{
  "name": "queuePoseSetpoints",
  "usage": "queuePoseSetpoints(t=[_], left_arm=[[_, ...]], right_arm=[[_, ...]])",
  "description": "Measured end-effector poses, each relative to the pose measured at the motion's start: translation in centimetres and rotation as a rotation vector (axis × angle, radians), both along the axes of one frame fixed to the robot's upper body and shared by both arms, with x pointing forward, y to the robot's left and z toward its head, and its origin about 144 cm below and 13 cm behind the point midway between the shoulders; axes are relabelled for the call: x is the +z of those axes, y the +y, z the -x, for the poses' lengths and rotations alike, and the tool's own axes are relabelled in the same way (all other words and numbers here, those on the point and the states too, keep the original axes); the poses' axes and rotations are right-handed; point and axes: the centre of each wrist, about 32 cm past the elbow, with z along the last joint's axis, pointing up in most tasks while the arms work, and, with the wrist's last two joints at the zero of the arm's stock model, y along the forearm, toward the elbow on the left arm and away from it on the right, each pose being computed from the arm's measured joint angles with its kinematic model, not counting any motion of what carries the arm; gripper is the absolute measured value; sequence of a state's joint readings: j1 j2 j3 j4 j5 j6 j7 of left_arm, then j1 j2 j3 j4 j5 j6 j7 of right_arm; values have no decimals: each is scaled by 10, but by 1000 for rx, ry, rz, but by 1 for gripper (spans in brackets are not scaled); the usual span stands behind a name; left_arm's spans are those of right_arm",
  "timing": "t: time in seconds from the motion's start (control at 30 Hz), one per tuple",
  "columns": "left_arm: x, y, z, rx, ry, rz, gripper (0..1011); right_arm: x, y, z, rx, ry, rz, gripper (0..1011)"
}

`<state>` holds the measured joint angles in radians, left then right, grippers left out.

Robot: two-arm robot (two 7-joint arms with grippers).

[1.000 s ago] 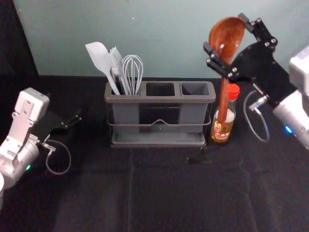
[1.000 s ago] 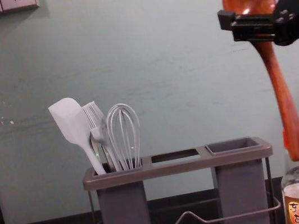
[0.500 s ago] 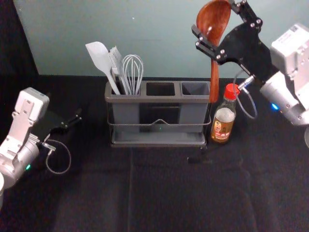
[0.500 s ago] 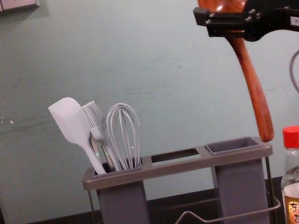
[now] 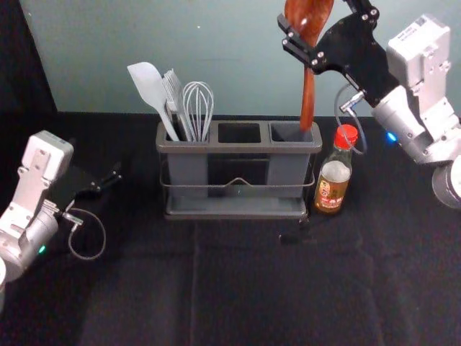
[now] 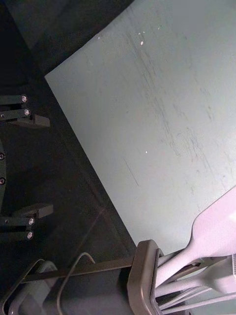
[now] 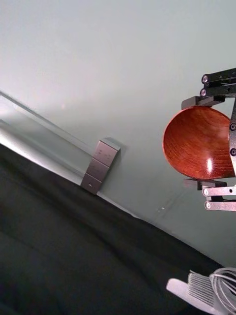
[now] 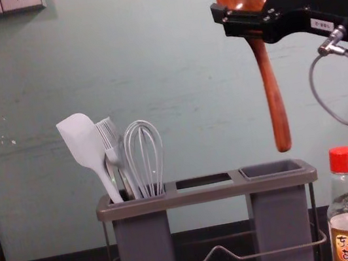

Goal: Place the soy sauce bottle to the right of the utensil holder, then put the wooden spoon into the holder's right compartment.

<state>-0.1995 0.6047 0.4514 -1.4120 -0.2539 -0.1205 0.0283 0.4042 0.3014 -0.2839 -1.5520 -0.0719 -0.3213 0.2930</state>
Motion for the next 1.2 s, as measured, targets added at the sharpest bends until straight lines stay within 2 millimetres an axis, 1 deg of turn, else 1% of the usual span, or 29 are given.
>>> queuePoseSetpoints(t=[0.2,0.6,0.97,1.2], left_arm=[[0,0,0,0,0,0,1005],[0,0,0,0,0,0,1005],[0,0,0,0,0,0,1005],[0,0,0,0,0,0,1005]], right_arm=[[-8,8,-8,-8,-21,-16,856],[-22,12,-17,-23,-26,-32,856],[-39,14,-19,-32,5,-38,856],[-52,15,-17,-31,29,-35,856]])
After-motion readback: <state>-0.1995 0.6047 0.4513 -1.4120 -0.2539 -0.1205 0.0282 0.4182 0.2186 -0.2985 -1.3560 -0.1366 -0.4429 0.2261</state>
